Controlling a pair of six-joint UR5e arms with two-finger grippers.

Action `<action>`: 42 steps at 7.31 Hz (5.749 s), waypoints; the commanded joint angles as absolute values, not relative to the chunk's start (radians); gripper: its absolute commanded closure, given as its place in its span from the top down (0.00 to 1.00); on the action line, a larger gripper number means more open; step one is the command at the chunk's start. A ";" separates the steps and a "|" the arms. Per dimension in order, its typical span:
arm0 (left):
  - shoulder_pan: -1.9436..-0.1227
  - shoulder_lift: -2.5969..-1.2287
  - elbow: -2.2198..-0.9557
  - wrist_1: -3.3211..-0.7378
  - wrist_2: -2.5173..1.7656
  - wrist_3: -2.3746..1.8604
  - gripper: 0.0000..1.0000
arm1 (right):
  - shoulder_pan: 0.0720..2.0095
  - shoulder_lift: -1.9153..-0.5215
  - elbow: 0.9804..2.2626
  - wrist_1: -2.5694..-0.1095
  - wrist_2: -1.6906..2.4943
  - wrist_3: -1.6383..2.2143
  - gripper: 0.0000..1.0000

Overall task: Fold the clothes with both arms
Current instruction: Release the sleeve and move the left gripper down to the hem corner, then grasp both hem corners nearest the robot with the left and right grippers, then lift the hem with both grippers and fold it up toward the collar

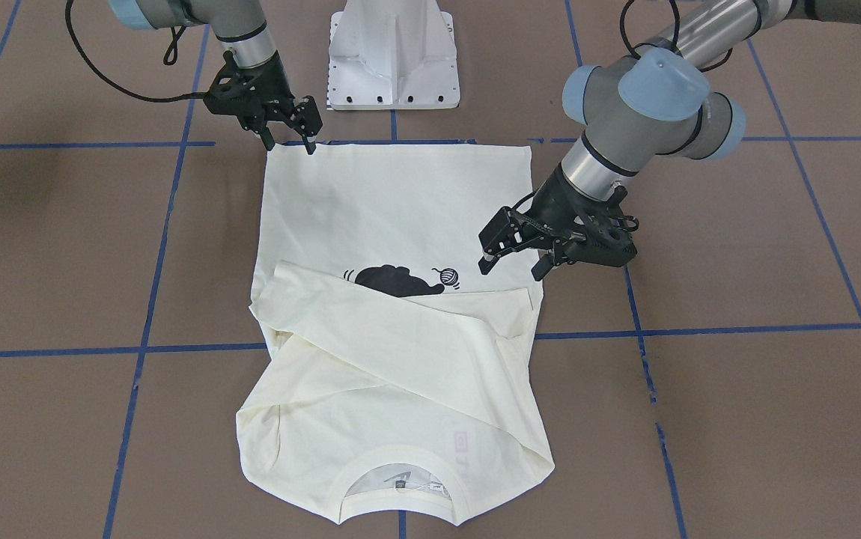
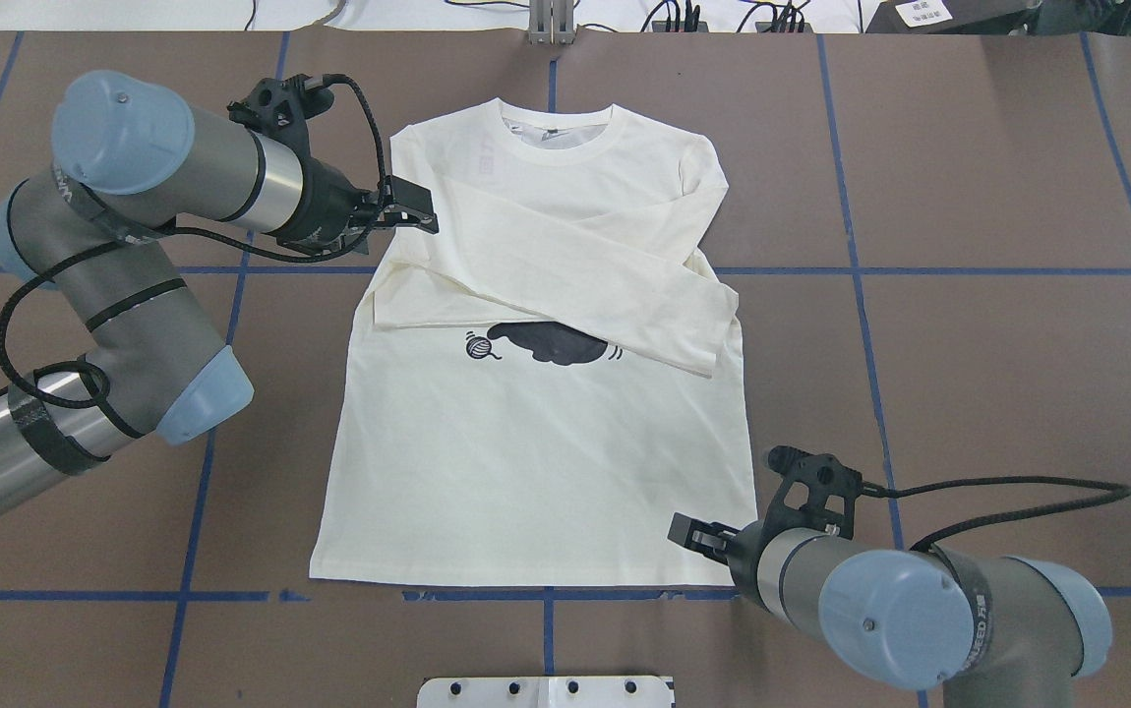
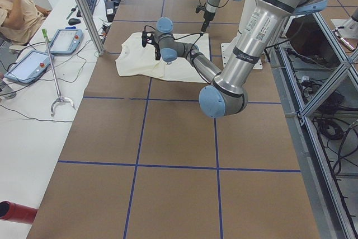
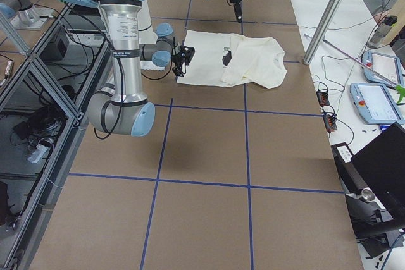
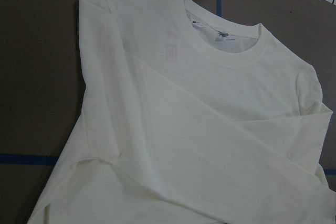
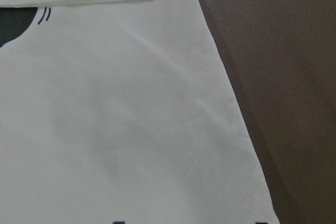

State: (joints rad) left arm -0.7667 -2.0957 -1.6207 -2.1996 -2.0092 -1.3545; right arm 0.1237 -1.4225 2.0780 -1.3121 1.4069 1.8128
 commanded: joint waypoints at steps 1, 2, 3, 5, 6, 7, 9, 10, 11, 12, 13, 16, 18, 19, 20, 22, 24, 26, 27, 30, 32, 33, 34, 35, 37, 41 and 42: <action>-0.765 -2.089 -1.621 -2.200 -2.006 -1.359 0.98 | 0.069 -1.430 2.080 -1.374 1.373 1.867 0.75; -0.765 -2.089 -1.623 -2.200 -2.005 -1.359 0.98 | 0.042 -1.433 2.080 -1.409 1.371 1.937 0.70; -0.764 -2.089 -1.623 -2.200 -2.003 -1.358 0.98 | 0.041 -1.442 2.083 -1.411 1.371 1.940 0.70; -0.762 -2.089 -1.623 -2.200 -2.003 -1.361 0.98 | 0.043 -1.468 2.085 -1.411 1.370 1.940 0.65; -0.761 -2.089 -1.623 -2.200 -2.003 -1.376 0.98 | 0.041 -1.468 2.085 -1.411 1.370 1.940 0.51; -0.761 -2.089 -1.623 -2.200 -2.003 -1.377 0.98 | 0.041 -1.470 2.085 -1.411 1.368 1.940 0.15; -0.761 -2.091 -1.623 -2.200 -2.003 -1.381 0.98 | 0.043 -1.477 2.095 -1.411 1.371 1.939 0.00; -0.761 -2.091 -1.649 -2.200 -2.002 -1.438 0.98 | 0.043 -1.498 2.138 -1.413 1.373 1.937 0.00; -0.746 -2.062 -1.685 -2.195 -2.005 -1.513 0.94 | 0.043 -1.503 2.141 -1.413 1.373 1.937 0.00; -0.668 -1.990 -1.748 -2.194 -1.970 -1.561 0.94 | 0.041 -1.500 2.141 -1.413 1.376 1.937 0.00; -0.600 -1.894 -1.825 -2.194 -1.872 -1.574 0.94 | 0.041 -1.497 2.141 -1.413 1.376 1.937 0.00; -0.311 -1.729 -1.940 -2.052 -1.631 -1.760 0.91 | 0.040 -1.491 2.154 -1.411 1.379 1.937 0.00; -0.249 -1.730 -2.002 -1.920 -1.617 -1.788 0.90 | 0.040 -1.493 2.155 -1.411 1.378 1.937 0.00; -0.227 -1.730 -2.034 -1.845 -1.618 -1.828 0.89 | 0.040 -1.493 2.155 -1.411 1.379 1.937 0.00; -0.206 -1.730 -2.039 -1.818 -1.617 -1.851 0.88 | 0.038 -1.493 2.155 -1.411 1.378 1.937 0.00; -0.193 -1.726 -2.025 -1.815 -1.614 -1.856 0.83 | 0.038 -1.497 2.155 -1.411 1.373 1.937 0.00; -0.192 -1.723 -2.020 -1.813 -1.614 -1.856 0.83 | 0.038 -1.499 2.155 -1.411 1.371 1.939 0.00; -0.192 -1.712 -2.013 -1.813 -1.614 -1.855 0.77 | 0.038 -1.499 2.155 -1.411 1.370 1.939 0.00; -0.192 -1.710 -2.016 -1.813 -1.615 -1.856 0.58 | 0.038 -1.499 2.155 -1.411 1.370 1.939 0.00; -0.193 -1.710 -2.020 -1.813 -1.621 -1.855 0.00 | 0.038 -1.499 2.155 -1.411 1.370 1.939 0.00; -0.193 -1.713 -2.070 -1.813 -1.623 -1.853 0.00 | 0.040 -1.500 2.166 -1.411 1.371 1.937 0.00; -0.193 -1.712 -2.110 -1.812 -1.623 -1.858 0.00 | 0.040 -1.517 2.205 -1.413 1.377 1.937 0.00; -0.154 -1.710 -2.161 -1.766 -1.624 -1.867 0.00 | 0.016 -1.593 2.277 -1.411 1.381 1.934 0.00; -0.128 -1.710 -2.237 -1.671 -1.665 -1.934 0.00 | -0.024 -1.656 2.352 -1.411 1.379 1.936 0.00; -0.104 -1.730 -2.267 -1.655 -1.689 -2.009 0.00 | -0.029 -1.663 2.396 -1.411 1.376 1.936 0.00; -0.312 -1.841 -2.176 -1.651 -1.681 -1.699 0.00 | 0.292 -1.386 2.193 -1.414 1.446 1.661 0.00; -0.386 -1.909 -2.092 -1.651 -1.683 -1.630 0.00 | 0.434 -1.306 2.092 -1.414 1.583 1.578 0.00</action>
State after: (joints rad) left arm -0.3025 -1.8444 -2.1705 -1.6519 -1.6809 -1.7269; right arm 0.2664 -1.4149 2.2140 -1.4140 1.4514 1.6936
